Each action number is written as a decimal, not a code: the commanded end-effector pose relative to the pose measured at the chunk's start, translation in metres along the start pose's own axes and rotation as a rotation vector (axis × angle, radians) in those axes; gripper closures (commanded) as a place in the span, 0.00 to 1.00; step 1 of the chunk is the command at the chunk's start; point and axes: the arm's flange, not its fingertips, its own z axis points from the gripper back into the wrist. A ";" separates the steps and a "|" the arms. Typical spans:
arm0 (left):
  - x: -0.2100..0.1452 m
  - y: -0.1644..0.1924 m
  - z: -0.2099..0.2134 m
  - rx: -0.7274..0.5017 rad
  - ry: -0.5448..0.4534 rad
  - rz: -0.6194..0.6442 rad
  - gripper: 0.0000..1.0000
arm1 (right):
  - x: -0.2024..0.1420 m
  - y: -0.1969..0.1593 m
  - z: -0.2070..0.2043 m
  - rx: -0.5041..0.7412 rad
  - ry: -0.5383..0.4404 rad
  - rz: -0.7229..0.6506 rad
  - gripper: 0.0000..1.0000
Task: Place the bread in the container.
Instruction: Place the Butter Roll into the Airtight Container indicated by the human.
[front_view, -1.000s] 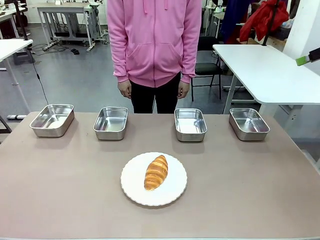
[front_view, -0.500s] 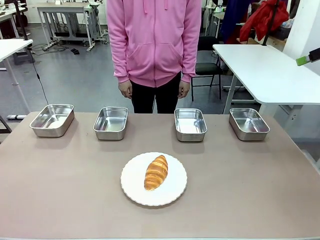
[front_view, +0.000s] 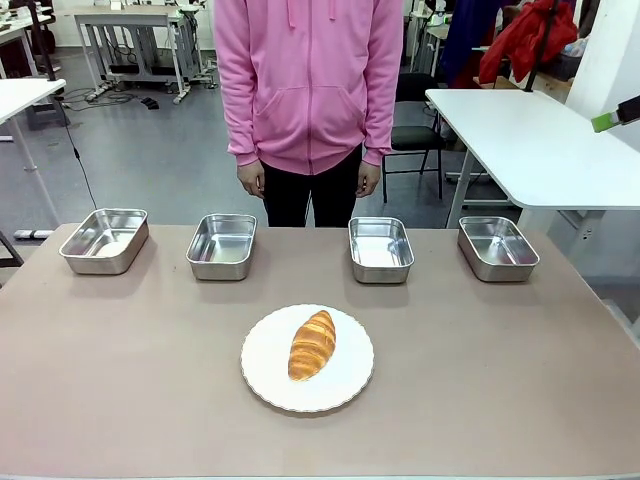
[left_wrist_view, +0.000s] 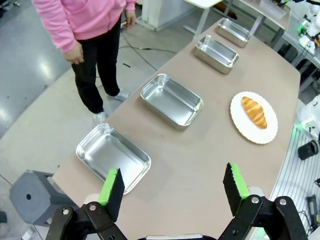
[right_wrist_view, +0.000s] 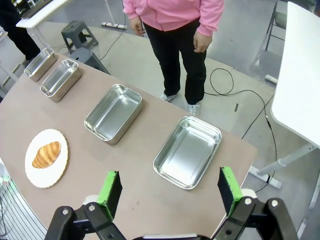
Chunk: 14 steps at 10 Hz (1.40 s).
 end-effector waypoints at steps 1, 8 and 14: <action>0.000 -0.001 0.002 -0.001 -0.005 -0.013 0.00 | 0.001 0.000 0.000 0.007 -0.010 -0.005 0.00; 0.000 -0.001 0.002 -0.001 -0.005 -0.013 0.00 | 0.001 0.000 0.000 0.007 -0.010 -0.005 0.00; 0.000 -0.001 0.002 -0.001 -0.005 -0.013 0.00 | 0.001 0.000 0.000 0.007 -0.010 -0.005 0.00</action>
